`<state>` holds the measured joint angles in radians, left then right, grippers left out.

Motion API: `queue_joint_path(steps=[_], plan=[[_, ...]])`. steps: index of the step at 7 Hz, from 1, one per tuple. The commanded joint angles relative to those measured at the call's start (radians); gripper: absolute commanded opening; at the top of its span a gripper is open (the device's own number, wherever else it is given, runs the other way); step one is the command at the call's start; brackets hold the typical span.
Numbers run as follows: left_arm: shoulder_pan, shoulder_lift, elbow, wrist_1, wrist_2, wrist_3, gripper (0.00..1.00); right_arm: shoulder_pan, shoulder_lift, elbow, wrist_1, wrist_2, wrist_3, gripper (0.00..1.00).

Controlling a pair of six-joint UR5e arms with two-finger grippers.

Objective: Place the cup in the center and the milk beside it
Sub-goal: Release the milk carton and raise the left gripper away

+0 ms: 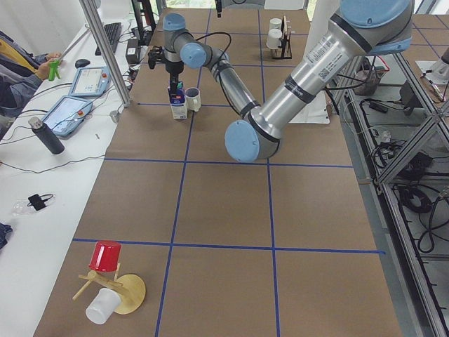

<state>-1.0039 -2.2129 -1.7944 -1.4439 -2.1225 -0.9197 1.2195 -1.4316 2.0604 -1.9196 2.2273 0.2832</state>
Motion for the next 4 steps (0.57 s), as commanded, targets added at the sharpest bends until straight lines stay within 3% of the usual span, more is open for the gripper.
queue_joint_path(steps=[1,2,3,4], plan=[[-0.115,0.383,-0.273,0.022,-0.011,0.292,0.98,0.014,-0.003,-0.005,0.001,-0.002,-0.004,1.0],[-0.199,0.495,-0.278,0.002,-0.025,0.44,0.98,0.049,-0.006,-0.052,0.002,0.009,-0.01,1.0],[-0.24,0.566,-0.263,-0.047,-0.103,0.519,0.98,0.063,-0.025,-0.055,0.016,0.012,-0.03,1.0],[-0.293,0.59,-0.246,-0.055,-0.143,0.551,0.98,0.093,-0.064,-0.055,0.049,0.058,-0.033,1.0]])
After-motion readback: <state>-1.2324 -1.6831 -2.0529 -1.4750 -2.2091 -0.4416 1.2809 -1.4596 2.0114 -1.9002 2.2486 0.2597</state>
